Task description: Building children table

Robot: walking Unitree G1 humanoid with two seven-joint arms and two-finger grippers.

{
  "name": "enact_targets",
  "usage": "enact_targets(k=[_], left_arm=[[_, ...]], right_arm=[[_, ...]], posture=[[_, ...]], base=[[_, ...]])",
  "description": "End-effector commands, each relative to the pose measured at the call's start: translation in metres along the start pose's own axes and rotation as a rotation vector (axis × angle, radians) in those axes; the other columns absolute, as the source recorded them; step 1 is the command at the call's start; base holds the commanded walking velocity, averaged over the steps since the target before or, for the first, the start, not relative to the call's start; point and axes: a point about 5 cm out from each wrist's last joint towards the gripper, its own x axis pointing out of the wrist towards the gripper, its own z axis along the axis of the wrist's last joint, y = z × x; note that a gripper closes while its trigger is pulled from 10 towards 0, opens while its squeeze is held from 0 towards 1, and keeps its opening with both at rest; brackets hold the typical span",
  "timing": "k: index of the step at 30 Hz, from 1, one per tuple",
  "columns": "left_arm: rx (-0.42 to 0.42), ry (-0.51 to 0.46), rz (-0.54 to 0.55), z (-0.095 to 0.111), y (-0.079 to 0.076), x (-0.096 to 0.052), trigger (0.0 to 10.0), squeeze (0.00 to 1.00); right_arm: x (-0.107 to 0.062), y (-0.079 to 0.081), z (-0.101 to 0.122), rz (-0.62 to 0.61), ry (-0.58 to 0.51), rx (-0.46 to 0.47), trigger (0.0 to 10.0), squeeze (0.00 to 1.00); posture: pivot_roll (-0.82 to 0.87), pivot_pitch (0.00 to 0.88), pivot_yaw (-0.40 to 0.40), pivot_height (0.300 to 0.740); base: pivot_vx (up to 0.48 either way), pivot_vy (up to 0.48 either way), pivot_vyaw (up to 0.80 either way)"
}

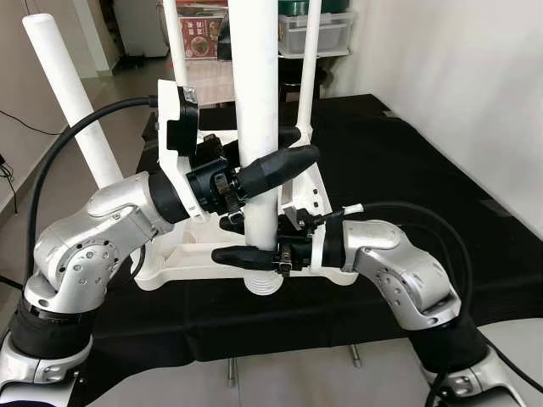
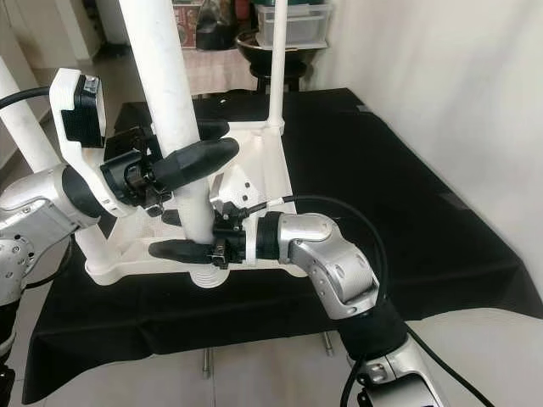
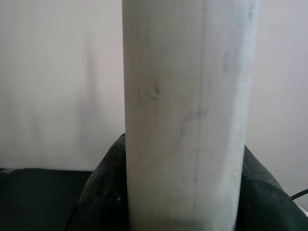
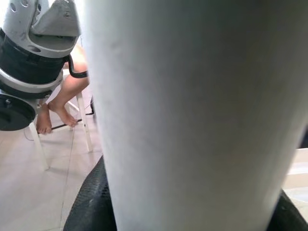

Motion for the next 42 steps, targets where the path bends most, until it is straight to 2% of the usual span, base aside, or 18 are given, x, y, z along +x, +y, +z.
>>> enact_targets(k=[1,15,16,18,22,25,26,28,30,32,33,34,35,36,37,38,41,42], left_arm=[[-0.029,-0.029,-0.064,-0.005,-0.008,0.008,0.0,0.00],[-0.004,-0.059,-0.029,0.001,-0.004,0.009,0.0,0.00],[0.001,-0.087,0.019,0.006,0.002,0.007,10.0,1.00],[0.012,-0.183,0.138,0.023,0.017,-0.001,10.0,1.00],[0.016,-0.209,0.160,0.028,0.020,-0.003,10.0,1.00],[0.026,-0.275,0.213,0.041,0.027,-0.011,10.0,1.00],[0.050,-0.331,0.262,0.055,0.032,-0.020,10.0,1.00],[0.050,-0.331,0.262,0.055,0.032,-0.020,10.0,1.00],[0.123,-0.363,0.330,0.071,0.036,-0.026,10.0,1.00],[0.123,-0.363,0.330,0.071,0.036,-0.026,10.0,1.00],[0.154,-0.374,0.359,0.077,0.037,-0.029,10.0,1.00],[0.154,-0.374,0.359,0.077,0.037,-0.029,10.0,1.00],[0.180,-0.402,0.404,0.083,0.037,-0.031,10.0,1.00],[0.191,-0.419,0.439,0.084,0.036,-0.033,10.0,1.00],[0.191,-0.419,0.439,0.084,0.036,-0.033,10.0,1.00],[0.181,-0.407,0.486,0.073,0.032,-0.035,10.0,1.00],[0.156,-0.344,0.511,0.051,0.028,-0.035,10.0,1.00],[0.137,-0.318,0.520,0.041,0.026,-0.035,10.0,1.00]], right_arm=[[0.013,0.008,-0.003,0.042,0.010,0.016,0.0,0.00],[0.012,0.003,-0.008,-0.007,0.029,0.027,0.0,0.00],[0.012,0.001,-0.009,-0.023,0.033,0.029,0.0,0.00],[0.009,-0.005,-0.013,-0.080,0.048,0.039,0.0,0.00],[0.008,-0.006,-0.014,-0.098,0.055,0.040,0.0,0.00],[0.004,-0.011,-0.019,-0.147,0.071,0.048,0.0,0.00],[0.000,-0.017,-0.023,-0.209,0.086,0.059,0.0,0.00],[0.000,-0.017,-0.023,-0.209,0.086,0.059,0.0,0.00],[-0.005,-0.030,-0.028,-0.342,0.088,0.075,0.0,0.00],[-0.005,-0.030,-0.028,-0.342,0.088,0.075,0.0,0.00],[-0.006,-0.036,-0.029,-0.398,0.085,0.083,0.0,0.00],[-0.006,-0.036,-0.029,-0.398,0.085,0.083,0.0,0.00],[-0.011,-0.047,-0.028,-0.513,0.058,0.099,0.0,0.00],[-0.016,-0.059,-0.027,-0.629,0.026,0.117,0.0,0.00],[-0.016,-0.059,-0.027,-0.629,0.026,0.117,0.0,0.00],[-0.029,-0.077,-0.025,-0.821,-0.030,0.151,0.0,0.00],[-0.040,-0.087,-0.024,-0.942,-0.069,0.165,0.0,0.00],[-0.043,-0.090,-0.023,-0.972,-0.082,0.168,2.5,0.00]], posture=[[-0.05,0.012,-0.011,0.740],[-0.04,0.012,-0.014,0.740],[-0.04,0.011,-0.017,0.740],[-0.04,0.010,-0.018,0.740],[-0.04,0.010,-0.018,0.740],[-0.04,0.009,-0.020,0.740],[-0.04,0.008,-0.021,0.740],[-0.04,0.008,-0.021,0.740],[-0.04,0.006,-0.021,0.740],[-0.04,0.006,-0.021,0.740],[-0.04,0.006,-0.021,0.740],[-0.04,0.006,-0.021,0.740],[-0.04,0.005,-0.023,0.740],[-0.04,0.005,-0.023,0.740],[-0.04,0.005,-0.023,0.740],[-0.03,0.005,-0.023,0.740],[-0.03,0.006,-0.026,0.740],[-0.03,0.006,-0.026,0.740]], base=[[0.000,0.000,0.00],[0.000,0.000,0.00],[0.000,0.000,0.00],[0.000,0.000,0.00],[0.000,0.000,0.00],[0.000,0.000,0.00],[0.000,0.000,0.00],[0.000,0.000,0.00],[0.000,0.000,0.00],[0.000,0.000,0.00],[0.000,0.000,0.00],[0.000,0.000,0.00],[0.000,0.000,0.00],[0.000,0.000,0.00],[0.000,0.000,0.00],[0.000,0.000,0.00],[0.000,0.000,0.00],[0.000,0.000,0.00]])
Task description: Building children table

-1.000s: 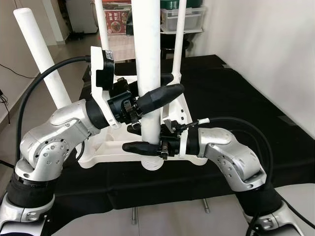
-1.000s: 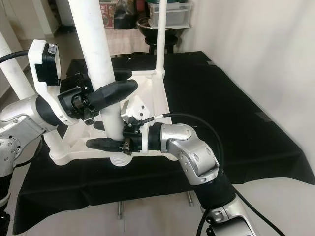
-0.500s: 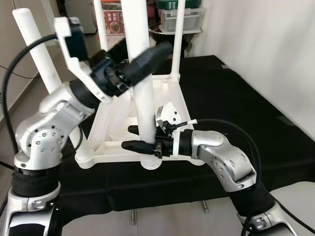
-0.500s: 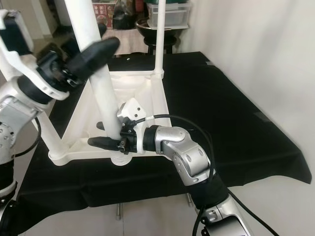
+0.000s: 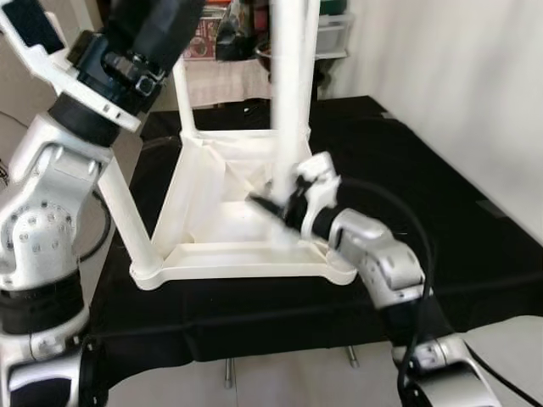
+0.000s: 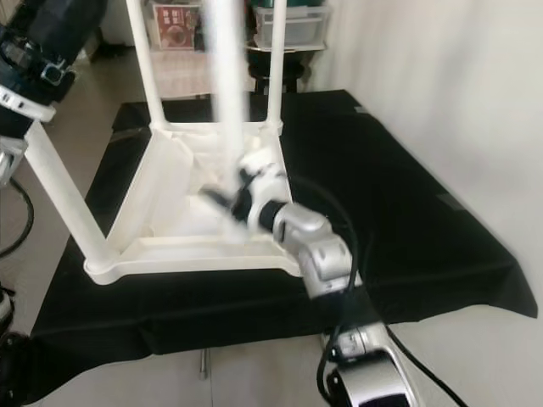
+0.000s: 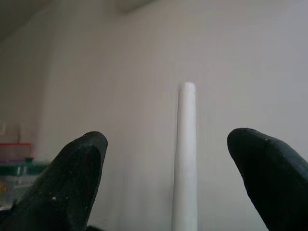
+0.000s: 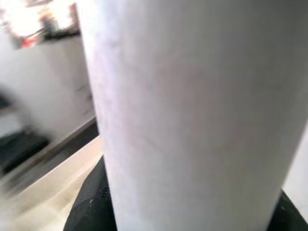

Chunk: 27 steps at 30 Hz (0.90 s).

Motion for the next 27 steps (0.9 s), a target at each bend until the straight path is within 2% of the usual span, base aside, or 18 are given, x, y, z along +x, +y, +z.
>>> enact_targets(k=[1,2,3,5,6,7,12,13,14,15,17,18,20,22,27], left_arm=[[0.002,0.048,0.006,-0.013,-0.005,-0.003,10.0,1.00],[-0.016,0.115,0.033,-0.032,-0.009,-0.015,10.0,0.62],[-0.016,0.146,0.042,-0.041,-0.011,-0.021,10.0,0.00],[-0.016,0.146,0.042,-0.041,-0.011,-0.021,10.0,0.00],[-0.021,0.200,0.095,-0.057,-0.012,-0.033,10.0,0.00],[-0.022,0.218,0.118,-0.062,-0.012,-0.037,10.0,0.00],[0.012,0.296,0.171,-0.077,-0.012,-0.052,10.0,0.00],[0.036,0.359,0.207,-0.088,-0.014,-0.065,10.0,0.00],[0.036,0.359,0.207,-0.088,-0.014,-0.065,10.0,0.00],[0.061,0.412,0.235,-0.096,-0.017,-0.076,10.0,0.00],[0.052,0.499,0.328,-0.112,-0.024,-0.105,10.0,0.00],[0.052,0.499,0.328,-0.112,-0.024,-0.105,10.0,0.00],[0.008,0.544,0.395,-0.119,-0.032,-0.125,10.0,0.00],[-0.033,0.563,0.443,-0.121,-0.038,-0.138,10.0,0.00],[-0.056,0.607,0.497,-0.126,-0.051,-0.156,10.0,0.00]], right_arm=[[0.001,-0.004,0.001,-0.050,-0.021,0.014,2.5,0.00],[0.001,-0.009,0.004,-0.089,-0.055,0.044,10.0,0.00],[0.001,-0.010,0.006,-0.100,-0.071,0.044,10.0,0.00],[0.001,-0.010,0.006,-0.100,-0.071,0.044,10.0,0.00],[0.000,-0.011,0.010,-0.111,-0.103,0.037,10.0,0.00],[0.000,-0.011,0.011,-0.115,-0.113,0.035,10.0,0.00],[0.000,-0.010,0.010,-0.134,-0.128,-0.005,10.0,0.00],[0.000,-0.009,0.006,-0.134,-0.126,-0.029,10.0,0.00],[0.000,-0.009,0.006,-0.134,-0.126,-0.029,10.0,0.00],[0.000,-0.009,0.003,-0.128,-0.124,-0.044,10.0,0.00],[0.000,-0.008,-0.004,-0.075,-0.123,-0.048,10.0,0.00],[0.000,-0.008,-0.004,-0.075,-0.123,-0.048,10.0,0.00],[-0.001,-0.003,-0.006,0.009,-0.120,-0.056,10.0,0.00],[-0.003,0.007,-0.007,0.106,-0.119,-0.069,10.0,0.00],[-0.010,0.026,-0.018,0.223,-0.108,-0.078,10.0,0.00]], posture=[[-0.03,0.006,-0.026,0.740],[-0.03,0.006,-0.026,0.740],[-0.03,0.006,-0.026,0.740],[-0.03,0.006,-0.026,0.740],[-0.03,0.009,-0.021,0.740],[-0.03,0.009,-0.021,0.740],[-0.03,0.015,-0.017,0.740],[-0.02,0.028,-0.012,0.740],[-0.02,0.028,-0.012,0.740],[-0.02,0.034,-0.013,0.740],[-0.01,0.050,-0.014,0.740],[-0.01,0.050,-0.014,0.740],[0.00,0.065,-0.016,0.740],[0.00,0.076,-0.016,0.740],[0.01,0.085,-0.015,0.740]], base=[[0.000,0.000,0.00],[0.000,0.000,0.00],[0.000,0.000,0.00],[0.000,0.000,0.00],[0.000,0.000,0.00],[0.000,0.000,0.00],[0.000,0.000,0.00],[0.000,0.000,0.00],[0.000,0.000,0.00],[0.000,0.000,0.00],[0.000,0.000,0.00],[0.000,0.000,0.00],[0.000,-0.161,0.00],[0.000,-0.392,0.00],[0.000,-0.461,0.00]])
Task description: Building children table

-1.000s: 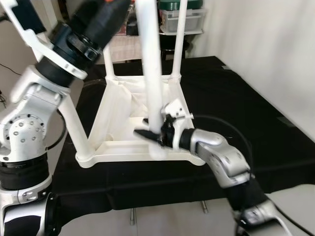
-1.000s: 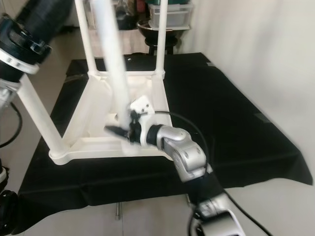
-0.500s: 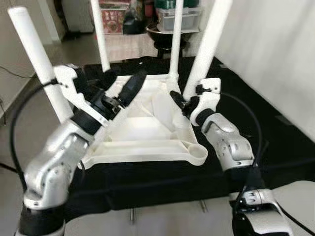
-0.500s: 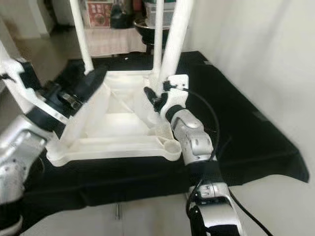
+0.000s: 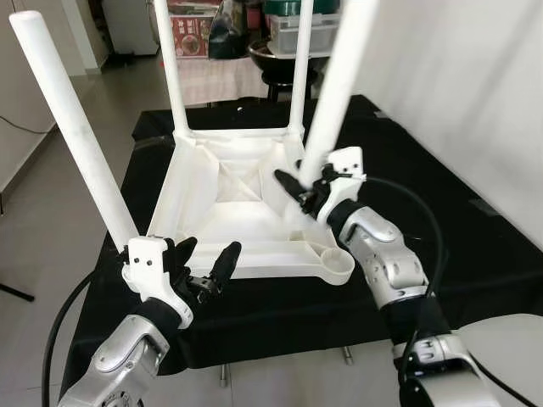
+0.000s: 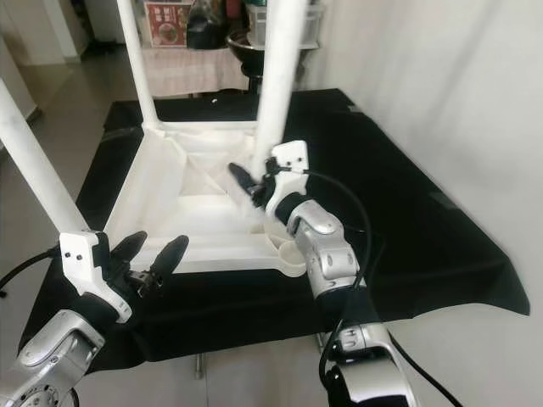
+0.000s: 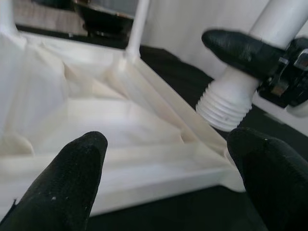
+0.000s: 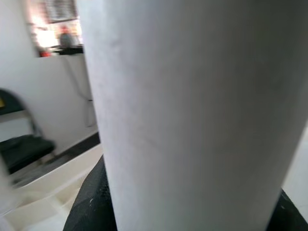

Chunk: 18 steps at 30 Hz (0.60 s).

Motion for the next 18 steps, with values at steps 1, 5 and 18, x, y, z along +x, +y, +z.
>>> enact_targets(k=[1,5,18], left_arm=[[-0.001,-0.002,-0.002,-0.002,-0.006,-0.002,10.0,0.00],[-0.015,0.021,0.024,-0.010,-0.009,-0.010,10.0,0.00],[0.197,0.091,0.111,-0.025,0.001,-0.020,10.0,0.00]], right_arm=[[-0.002,0.003,0.003,0.024,-0.020,0.000,10.0,0.00],[-0.004,0.011,-0.004,0.055,-0.010,-0.002,10.0,0.00],[-0.012,0.020,-0.016,0.099,0.023,-0.009,10.0,0.00]], posture=[[0.01,0.085,-0.015,0.740],[0.01,0.085,-0.012,0.740],[0.00,0.059,-0.010,0.740]], base=[[0.000,-0.461,0.00],[0.000,-0.458,0.00],[0.000,-0.055,0.74]])
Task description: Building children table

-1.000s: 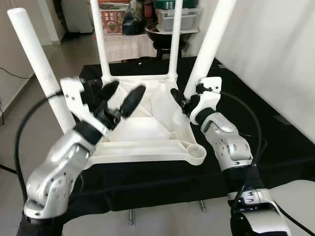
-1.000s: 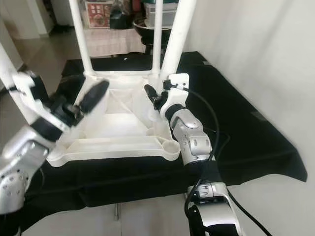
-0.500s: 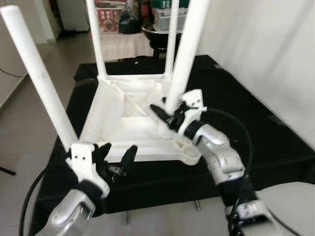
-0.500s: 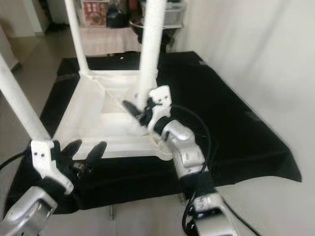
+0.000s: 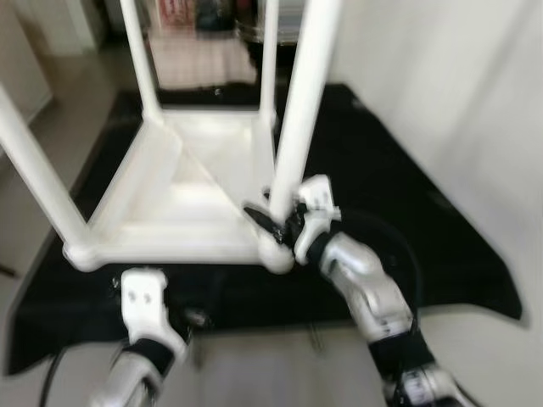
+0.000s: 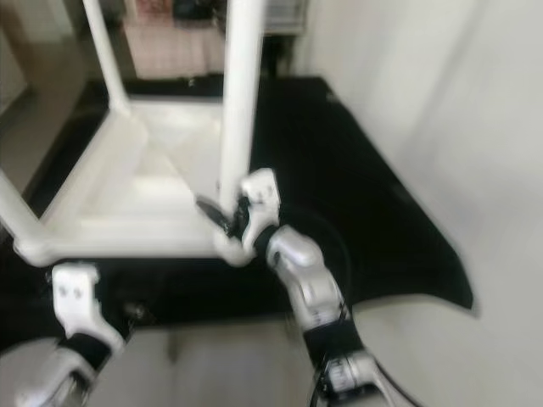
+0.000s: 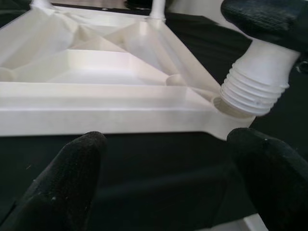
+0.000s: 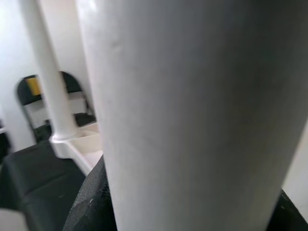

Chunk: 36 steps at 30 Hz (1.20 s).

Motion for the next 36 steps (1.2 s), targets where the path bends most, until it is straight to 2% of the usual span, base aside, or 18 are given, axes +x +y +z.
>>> enact_targets(k=[1,7,12,13,17,19,21,24,25,29,36], left_arm=[[0.070,0.024,0.000,-0.004,0.003,-0.003,10.0,0.00],[0.096,0.022,-0.022,-0.006,0.000,-0.001,10.0,0.00],[0.143,0.025,-0.114,-0.007,-0.004,0.001,10.0,0.00],[0.169,0.037,-0.214,-0.008,-0.013,0.000,10.0,0.00],[0.175,0.055,-0.300,-0.009,-0.022,-0.004,10.0,0.00],[0.175,0.055,-0.300,-0.009,-0.022,-0.004,10.0,0.00],[0.165,0.071,-0.330,-0.008,-0.028,-0.014,10.0,0.00],[0.153,0.076,-0.335,-0.008,-0.030,-0.018,10.0,0.00],[0.143,0.079,-0.341,-0.007,-0.032,-0.022,10.0,0.00],[0.095,0.089,-0.360,-0.002,-0.038,-0.037,10.0,0.00],[0.060,0.091,-0.391,0.004,-0.044,-0.053,10.0,0.00]], right_arm=[[0.003,0.004,0.003,0.033,-0.013,-0.007,10.0,0.00],[0.008,-0.002,0.005,-0.011,-0.009,-0.053,10.0,0.00],[0.012,-0.008,0.001,-0.007,0.002,-0.059,10.0,0.00],[0.014,-0.016,0.000,0.064,-0.008,-0.019,10.0,0.00],[0.017,-0.025,0.008,0.143,-0.052,0.023,10.0,0.00],[0.017,-0.025,0.008,0.143,-0.052,0.023,10.0,0.00],[0.015,-0.037,0.024,0.192,-0.120,0.079,10.0,0.00],[0.012,-0.043,0.030,0.196,-0.137,0.085,10.0,0.00],[0.009,-0.046,0.033,0.220,-0.144,0.084,10.0,0.00],[-0.005,-0.048,0.038,0.376,-0.135,0.059,10.0,0.00],[-0.008,-0.043,0.051,0.541,-0.114,0.001,10.0,0.00]], posture=[[0.00,0.059,-0.011,0.740],[0.01,0.058,-0.015,0.740],[0.01,0.063,-0.012,0.740],[0.02,0.083,-0.006,0.740],[0.02,0.101,0.001,0.740],[0.02,0.101,0.001,0.740],[0.04,0.152,0.017,0.740],[0.04,0.152,0.017,0.740],[0.04,0.182,0.030,0.740],[0.05,0.246,0.050,0.740],[0.05,0.304,0.086,0.740]], base=[[0.000,0.000,0.80],[0.000,0.000,0.33],[0.000,0.000,0.00],[0.000,0.000,0.00],[0.000,0.000,0.00],[0.000,0.000,0.00],[0.000,0.000,0.00],[0.000,0.000,0.00],[0.000,0.000,0.00],[0.000,0.000,0.00],[0.000,0.000,0.00]])
